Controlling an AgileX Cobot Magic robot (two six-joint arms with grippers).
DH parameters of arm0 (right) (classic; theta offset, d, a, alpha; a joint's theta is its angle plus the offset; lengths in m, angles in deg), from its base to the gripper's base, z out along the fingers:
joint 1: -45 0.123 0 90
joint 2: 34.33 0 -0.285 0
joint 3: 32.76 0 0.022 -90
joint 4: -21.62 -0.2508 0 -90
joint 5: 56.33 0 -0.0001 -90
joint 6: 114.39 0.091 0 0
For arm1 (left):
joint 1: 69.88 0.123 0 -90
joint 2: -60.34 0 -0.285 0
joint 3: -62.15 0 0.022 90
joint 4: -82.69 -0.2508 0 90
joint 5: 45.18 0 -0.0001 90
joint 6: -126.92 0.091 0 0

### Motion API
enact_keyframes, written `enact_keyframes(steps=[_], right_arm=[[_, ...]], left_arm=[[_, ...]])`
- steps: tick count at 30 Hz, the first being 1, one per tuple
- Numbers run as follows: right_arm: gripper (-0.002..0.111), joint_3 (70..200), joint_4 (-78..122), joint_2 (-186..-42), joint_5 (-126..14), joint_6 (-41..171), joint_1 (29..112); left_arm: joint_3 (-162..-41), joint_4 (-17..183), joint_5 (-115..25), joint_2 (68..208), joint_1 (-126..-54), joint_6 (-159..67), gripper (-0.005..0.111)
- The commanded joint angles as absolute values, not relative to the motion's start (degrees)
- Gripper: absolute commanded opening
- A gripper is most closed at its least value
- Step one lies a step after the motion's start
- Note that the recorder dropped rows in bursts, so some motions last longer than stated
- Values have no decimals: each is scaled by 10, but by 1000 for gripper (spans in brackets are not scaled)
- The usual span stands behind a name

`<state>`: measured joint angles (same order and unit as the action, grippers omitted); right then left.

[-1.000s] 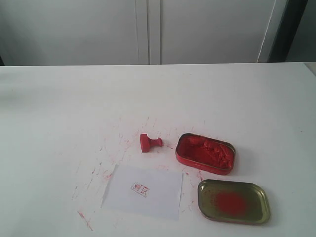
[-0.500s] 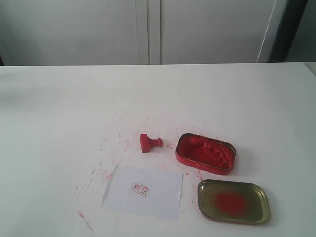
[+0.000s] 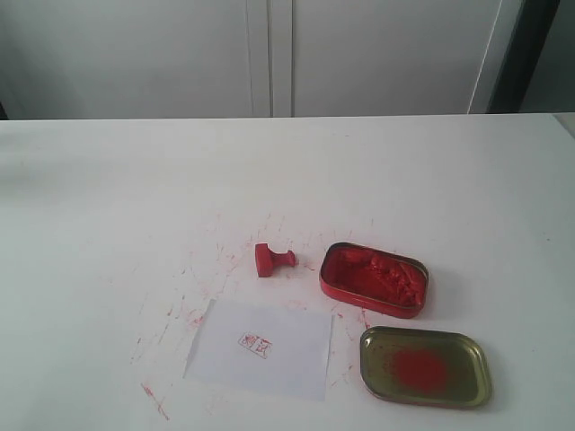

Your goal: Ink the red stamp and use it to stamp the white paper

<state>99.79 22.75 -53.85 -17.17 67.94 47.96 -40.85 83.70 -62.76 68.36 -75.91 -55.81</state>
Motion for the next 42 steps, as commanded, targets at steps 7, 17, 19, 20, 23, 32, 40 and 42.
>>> enact_keyframes(steps=[7, 17, 19, 20, 23, 32, 40, 42], right_arm=[[0, 905, 231, -444, -231, 680, 478], [0, 847, 231, -421, -268, 680, 478], [0, 834, 231, -421, -269, 680, 478], [0, 826, 231, -421, -269, 680, 478], [0, 800, 231, -421, -287, 680, 478], [0, 732, 231, -421, -336, 680, 478], [0, 700, 231, -421, -359, 680, 478], [0, 700, 231, -421, -363, 680, 478]], left_arm=[[-406, 842, -627, 681, -758, -558, 0], [-406, 842, -627, 681, -758, -558, 0], [-406, 842, -627, 681, -758, -558, 0], [-406, 842, -627, 681, -758, -558, 0], [-406, 842, -627, 681, -758, -558, 0], [-406, 842, -627, 681, -758, -558, 0], [-406, 842, -627, 681, -758, -558, 0], [-406, 842, -627, 681, -758, -558, 0]])
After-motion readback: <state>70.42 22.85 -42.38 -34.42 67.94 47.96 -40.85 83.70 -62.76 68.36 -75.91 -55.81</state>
